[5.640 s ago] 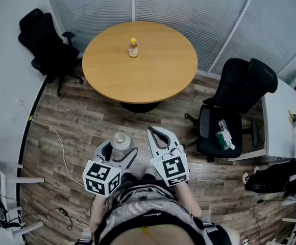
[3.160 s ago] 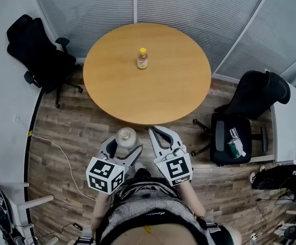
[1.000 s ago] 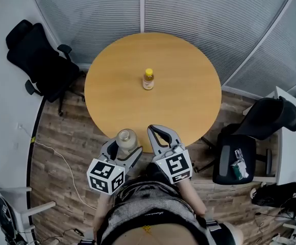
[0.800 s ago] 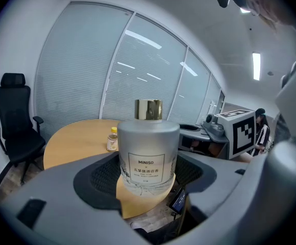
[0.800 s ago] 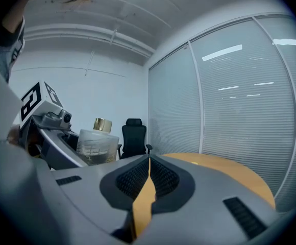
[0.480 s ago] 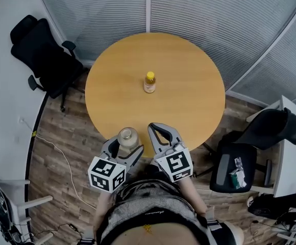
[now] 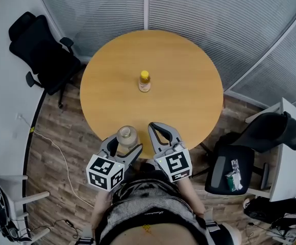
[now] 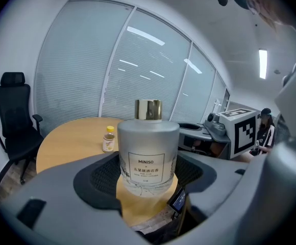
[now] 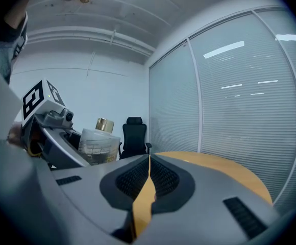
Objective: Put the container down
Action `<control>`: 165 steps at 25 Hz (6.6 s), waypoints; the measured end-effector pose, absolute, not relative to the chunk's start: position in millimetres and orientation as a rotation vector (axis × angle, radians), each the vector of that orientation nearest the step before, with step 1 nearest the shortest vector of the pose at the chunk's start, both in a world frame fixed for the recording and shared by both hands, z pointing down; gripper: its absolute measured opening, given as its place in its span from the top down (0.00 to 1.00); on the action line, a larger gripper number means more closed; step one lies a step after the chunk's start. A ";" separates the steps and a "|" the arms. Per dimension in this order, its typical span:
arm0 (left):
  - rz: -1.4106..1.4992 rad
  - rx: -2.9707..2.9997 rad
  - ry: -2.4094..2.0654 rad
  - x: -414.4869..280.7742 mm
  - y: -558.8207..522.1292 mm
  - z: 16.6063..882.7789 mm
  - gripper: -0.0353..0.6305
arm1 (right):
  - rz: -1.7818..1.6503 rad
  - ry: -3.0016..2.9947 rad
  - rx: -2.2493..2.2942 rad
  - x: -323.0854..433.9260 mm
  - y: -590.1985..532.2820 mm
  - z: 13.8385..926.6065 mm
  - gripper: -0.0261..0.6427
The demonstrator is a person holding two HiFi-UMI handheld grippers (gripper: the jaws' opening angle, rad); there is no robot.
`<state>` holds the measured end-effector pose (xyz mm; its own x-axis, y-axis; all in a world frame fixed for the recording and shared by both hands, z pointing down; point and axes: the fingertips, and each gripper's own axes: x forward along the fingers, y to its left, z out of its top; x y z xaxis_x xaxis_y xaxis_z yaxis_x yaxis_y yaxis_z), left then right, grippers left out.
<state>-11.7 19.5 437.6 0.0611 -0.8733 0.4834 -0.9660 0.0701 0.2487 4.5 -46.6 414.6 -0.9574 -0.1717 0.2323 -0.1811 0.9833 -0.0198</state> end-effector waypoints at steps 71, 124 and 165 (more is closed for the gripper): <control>0.399 2.343 -1.217 -189.8 -61.0 458.5 0.44 | 0.208 -2.558 1.162 -109.9 -92.7 446.9 0.93; 0.422 2.274 -1.311 -123.4 -107.7 500.4 0.44 | 0.201 -2.547 1.009 -50.8 -128.7 457.7 0.93; 0.495 2.229 -1.297 -124.9 -119.1 621.8 0.44 | 0.265 -2.397 1.082 -27.4 -113.1 496.5 0.93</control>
